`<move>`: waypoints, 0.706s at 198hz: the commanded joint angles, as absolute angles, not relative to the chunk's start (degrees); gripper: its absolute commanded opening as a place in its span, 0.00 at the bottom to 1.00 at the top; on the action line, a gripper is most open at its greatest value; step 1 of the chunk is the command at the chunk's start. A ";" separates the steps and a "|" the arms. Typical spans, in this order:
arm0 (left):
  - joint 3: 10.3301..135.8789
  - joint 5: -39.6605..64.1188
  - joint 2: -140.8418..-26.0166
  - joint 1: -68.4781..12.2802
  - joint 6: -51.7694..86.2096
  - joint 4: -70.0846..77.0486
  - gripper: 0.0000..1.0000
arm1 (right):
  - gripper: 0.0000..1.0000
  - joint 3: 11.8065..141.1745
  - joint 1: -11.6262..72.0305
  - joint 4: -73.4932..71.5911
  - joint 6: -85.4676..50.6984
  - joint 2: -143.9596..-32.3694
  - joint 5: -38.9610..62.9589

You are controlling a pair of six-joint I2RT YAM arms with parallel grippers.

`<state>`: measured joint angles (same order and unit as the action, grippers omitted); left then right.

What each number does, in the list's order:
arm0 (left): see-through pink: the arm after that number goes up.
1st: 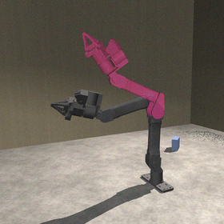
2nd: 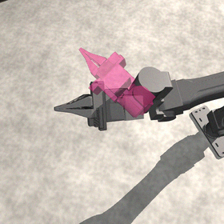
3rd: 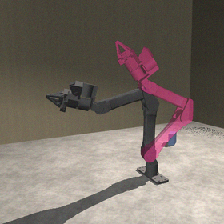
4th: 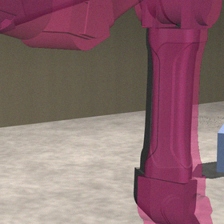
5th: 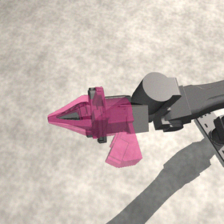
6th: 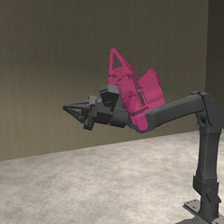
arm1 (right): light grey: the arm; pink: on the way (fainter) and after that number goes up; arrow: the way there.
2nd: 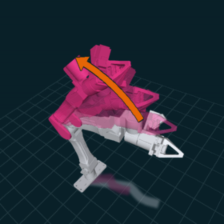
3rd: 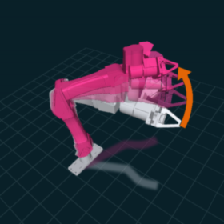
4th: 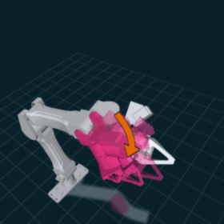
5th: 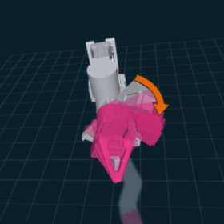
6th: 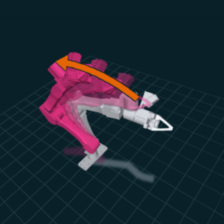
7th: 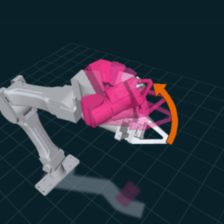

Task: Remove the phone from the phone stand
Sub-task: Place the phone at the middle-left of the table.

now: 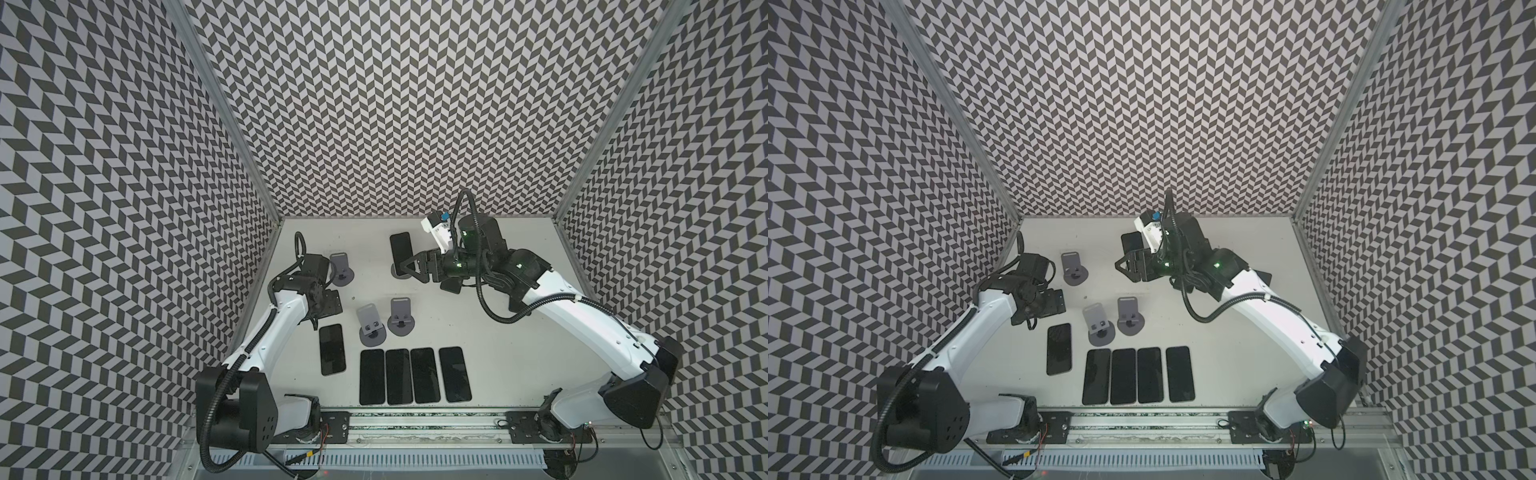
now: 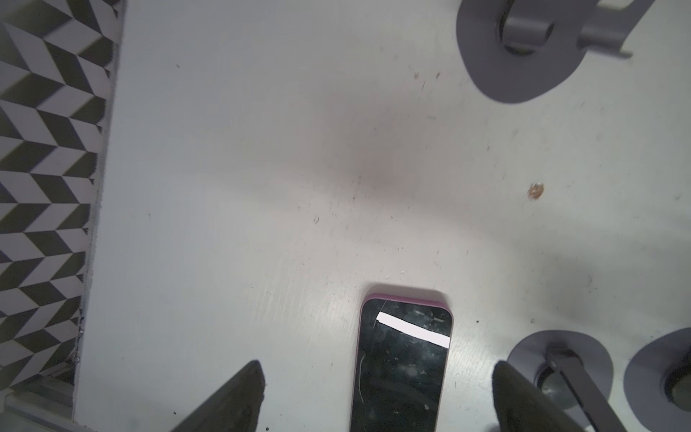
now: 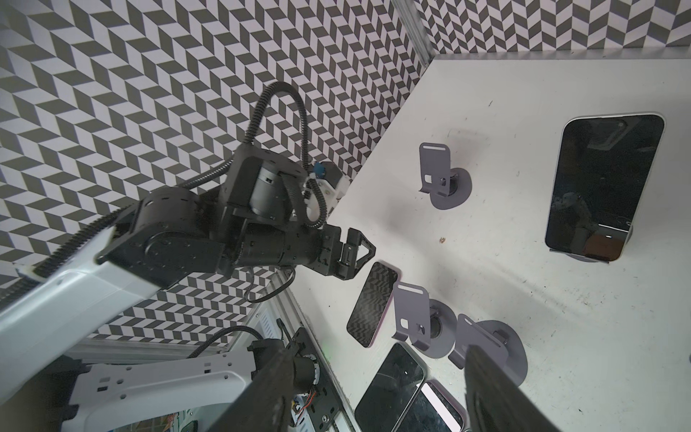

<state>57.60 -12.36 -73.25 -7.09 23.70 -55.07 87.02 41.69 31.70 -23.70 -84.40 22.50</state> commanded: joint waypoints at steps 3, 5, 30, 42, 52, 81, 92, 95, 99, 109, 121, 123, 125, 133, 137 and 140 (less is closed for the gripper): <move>60.08 -14.64 -70.26 -6.80 25.92 -55.61 0.95 | 0.72 88.78 41.33 31.44 -22.98 -84.53 20.47; 60.28 -14.60 -70.08 -6.82 26.06 -55.61 0.95 | 0.72 88.77 41.31 31.52 -22.99 -84.44 20.30; 63.59 -14.44 -67.20 -7.00 27.34 -55.71 0.95 | 0.73 88.78 41.06 32.05 -22.98 -83.97 19.03; 65.54 -14.41 -65.82 -7.08 27.37 -55.66 0.95 | 0.73 88.77 40.81 32.25 -22.90 -83.80 18.26; 67.41 -14.39 -64.83 -7.08 27.24 -55.68 0.94 | 0.73 88.81 40.52 32.17 -22.94 -83.68 17.46; 73.85 -12.55 -63.13 -7.36 27.87 -55.65 0.93 | 0.73 89.63 39.82 31.79 -23.01 -84.21 14.56; 76.35 -12.01 -62.89 -8.05 28.44 -55.32 0.93 | 0.74 89.91 39.64 31.45 -23.05 -84.50 13.12; 76.90 -11.96 -62.91 -8.28 28.53 -55.14 0.93 | 0.74 89.96 39.56 31.29 -23.03 -84.65 12.76; 77.67 -11.96 -62.77 -8.66 28.63 -54.92 0.93 | 0.74 89.91 39.43 31.09 -23.03 -84.78 12.26; 79.07 -12.17 -62.51 -9.85 28.48 -54.02 0.92 | 0.74 90.00 39.00 30.62 -23.01 -85.14 11.32; 80.41 -12.93 -62.40 -11.31 27.90 -53.10 0.92 | 0.74 90.72 38.30 30.63 -23.02 -86.21 10.90; 80.64 -13.10 -62.40 -11.62 27.76 -52.98 0.92 | 0.74 90.93 38.14 30.66 -23.03 -86.28 10.85; 80.85 -13.29 -62.34 -11.85 27.64 -52.86 0.92 | 0.74 91.07 38.08 30.74 -22.96 -86.50 10.82; 81.41 -13.60 -62.42 -12.68 26.73 -52.41 0.92 | 0.74 91.99 37.61 31.13 -23.08 -87.51 10.73; 81.67 -13.78 -62.40 -13.09 26.31 -52.29 0.92 | 0.74 92.51 37.46 31.31 -23.11 -87.97 10.69; 81.80 -13.92 -62.34 -13.31 25.96 -52.15 0.92 | 0.74 92.88 37.32 31.41 -23.07 -88.32 10.72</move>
